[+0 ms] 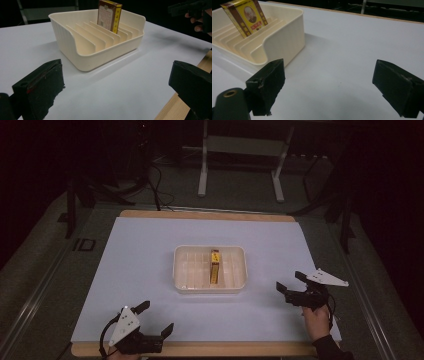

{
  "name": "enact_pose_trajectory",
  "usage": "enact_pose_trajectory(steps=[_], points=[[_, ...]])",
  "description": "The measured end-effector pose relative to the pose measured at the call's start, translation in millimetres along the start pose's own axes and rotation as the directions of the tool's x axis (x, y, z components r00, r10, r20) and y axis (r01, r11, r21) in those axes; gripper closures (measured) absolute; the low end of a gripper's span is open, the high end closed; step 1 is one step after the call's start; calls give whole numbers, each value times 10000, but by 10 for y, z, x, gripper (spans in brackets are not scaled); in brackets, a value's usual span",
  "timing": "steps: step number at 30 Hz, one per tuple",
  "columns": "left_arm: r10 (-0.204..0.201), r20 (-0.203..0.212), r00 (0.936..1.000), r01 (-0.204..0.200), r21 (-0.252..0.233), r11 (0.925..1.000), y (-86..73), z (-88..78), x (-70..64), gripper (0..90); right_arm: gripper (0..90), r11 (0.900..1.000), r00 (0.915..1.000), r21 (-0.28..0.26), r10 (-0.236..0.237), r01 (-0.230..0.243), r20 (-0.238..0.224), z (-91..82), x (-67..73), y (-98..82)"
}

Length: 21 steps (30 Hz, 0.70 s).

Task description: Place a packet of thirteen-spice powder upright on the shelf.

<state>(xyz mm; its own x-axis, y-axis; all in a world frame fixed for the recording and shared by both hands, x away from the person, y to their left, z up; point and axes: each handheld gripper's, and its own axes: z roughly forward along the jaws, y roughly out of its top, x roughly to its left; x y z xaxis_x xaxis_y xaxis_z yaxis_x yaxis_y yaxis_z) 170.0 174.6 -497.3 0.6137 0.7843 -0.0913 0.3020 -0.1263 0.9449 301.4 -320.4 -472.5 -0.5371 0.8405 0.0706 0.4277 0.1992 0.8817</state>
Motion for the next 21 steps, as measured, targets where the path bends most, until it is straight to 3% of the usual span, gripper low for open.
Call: enact_pose_trajectory(steps=[21], points=[[37,79,10000,-37,20,10000,4,0,-8,0,108,10000,9997,16,38,-38,-251,71,6,-8]])
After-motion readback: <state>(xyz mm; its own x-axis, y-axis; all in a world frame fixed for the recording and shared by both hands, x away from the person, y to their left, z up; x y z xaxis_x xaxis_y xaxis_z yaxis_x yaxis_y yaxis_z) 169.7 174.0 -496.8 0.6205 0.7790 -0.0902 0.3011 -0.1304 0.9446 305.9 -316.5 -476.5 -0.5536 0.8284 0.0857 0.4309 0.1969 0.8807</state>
